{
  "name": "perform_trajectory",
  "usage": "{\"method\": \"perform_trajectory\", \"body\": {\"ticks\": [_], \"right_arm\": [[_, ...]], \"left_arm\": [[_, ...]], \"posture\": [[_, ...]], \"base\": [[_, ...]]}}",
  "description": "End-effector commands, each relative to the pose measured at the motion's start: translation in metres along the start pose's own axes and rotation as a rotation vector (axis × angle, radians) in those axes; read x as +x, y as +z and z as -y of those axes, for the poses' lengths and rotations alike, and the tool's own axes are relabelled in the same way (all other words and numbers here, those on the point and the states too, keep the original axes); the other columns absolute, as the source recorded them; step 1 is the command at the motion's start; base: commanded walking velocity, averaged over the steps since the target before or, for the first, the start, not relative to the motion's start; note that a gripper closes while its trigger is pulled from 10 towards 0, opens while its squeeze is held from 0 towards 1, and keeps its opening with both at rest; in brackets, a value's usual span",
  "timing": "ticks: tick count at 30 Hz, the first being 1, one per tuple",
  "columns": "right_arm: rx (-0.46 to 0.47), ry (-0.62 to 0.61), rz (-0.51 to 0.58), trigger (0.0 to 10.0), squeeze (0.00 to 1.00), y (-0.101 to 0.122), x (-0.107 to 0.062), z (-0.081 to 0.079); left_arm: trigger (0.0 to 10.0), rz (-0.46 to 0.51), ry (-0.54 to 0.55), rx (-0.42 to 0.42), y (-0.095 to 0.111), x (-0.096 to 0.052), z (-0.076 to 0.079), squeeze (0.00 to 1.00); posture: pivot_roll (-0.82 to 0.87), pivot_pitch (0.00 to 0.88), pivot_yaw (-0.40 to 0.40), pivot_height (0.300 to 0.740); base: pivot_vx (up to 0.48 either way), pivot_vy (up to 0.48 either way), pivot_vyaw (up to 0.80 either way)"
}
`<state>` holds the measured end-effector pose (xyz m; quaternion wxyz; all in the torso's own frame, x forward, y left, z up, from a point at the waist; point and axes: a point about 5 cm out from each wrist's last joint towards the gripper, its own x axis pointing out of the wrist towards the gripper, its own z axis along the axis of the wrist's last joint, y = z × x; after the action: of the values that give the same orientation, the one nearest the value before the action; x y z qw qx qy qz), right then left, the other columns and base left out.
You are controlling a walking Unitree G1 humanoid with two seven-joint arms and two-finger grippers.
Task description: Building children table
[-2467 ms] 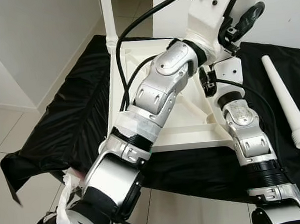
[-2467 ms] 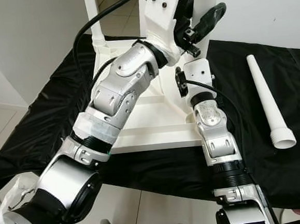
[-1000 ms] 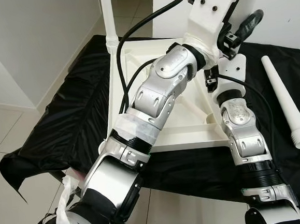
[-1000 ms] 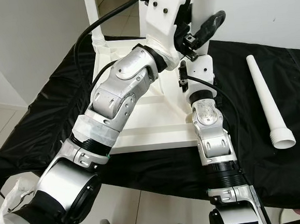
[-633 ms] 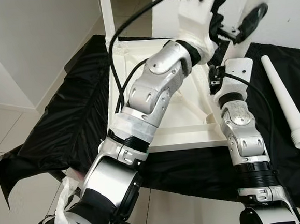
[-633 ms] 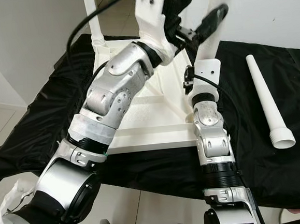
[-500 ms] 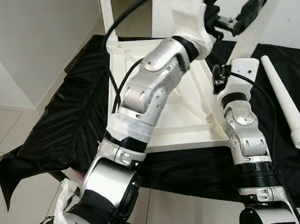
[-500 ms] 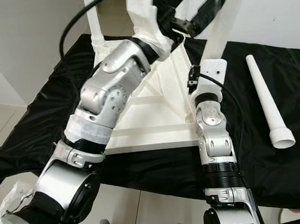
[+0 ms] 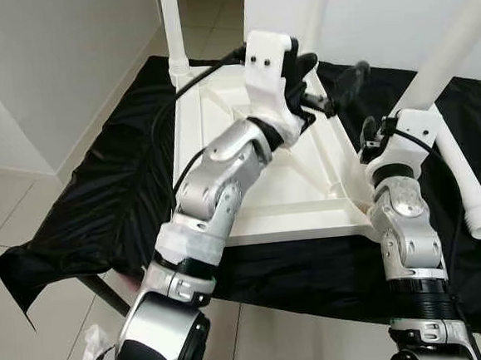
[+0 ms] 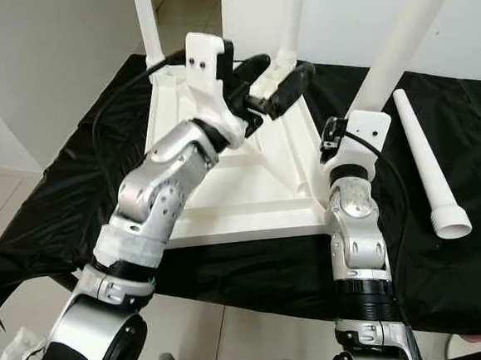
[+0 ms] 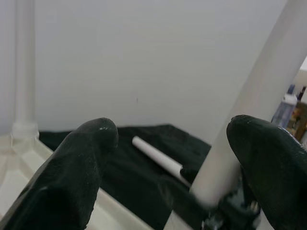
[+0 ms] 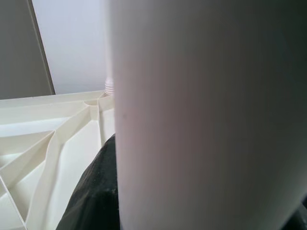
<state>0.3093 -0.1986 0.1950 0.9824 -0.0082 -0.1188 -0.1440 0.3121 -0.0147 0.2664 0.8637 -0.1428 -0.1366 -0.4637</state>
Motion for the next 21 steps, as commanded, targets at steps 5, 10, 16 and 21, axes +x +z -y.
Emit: {"method": "perform_trajectory", "body": {"ticks": [5,10,16,21], "right_arm": [[-0.015,-0.005,0.014,10.0,0.0,-0.001,-0.009,0.008],[-0.042,0.004,0.004,10.0,0.0,-0.006,-0.017,0.017],[-0.033,0.004,0.013,10.0,0.0,-0.009,-0.026,0.023],[-0.018,0.016,0.028,10.0,0.0,-0.008,-0.03,0.021]], "left_arm": [[10.0,-0.08,-0.039,0.062,-0.015,-0.014,-0.002,0.0],[10.0,-0.135,-0.028,0.146,-0.035,-0.028,-0.005,0.0],[10.0,-0.206,-0.017,0.192,-0.055,-0.04,-0.008,0.0],[10.0,-0.265,-0.059,0.245,-0.069,-0.05,-0.004,0.0]], "posture": [[0.02,0.0,-0.034,0.74],[0.01,0.0,-0.032,0.74],[0.01,0.0,-0.027,0.74],[0.01,0.0,-0.019,0.74]], "base": [[0.0,0.0,0.0],[0.0,0.0,0.0],[0.0,0.0,0.0],[0.0,0.0,0.0]]}}
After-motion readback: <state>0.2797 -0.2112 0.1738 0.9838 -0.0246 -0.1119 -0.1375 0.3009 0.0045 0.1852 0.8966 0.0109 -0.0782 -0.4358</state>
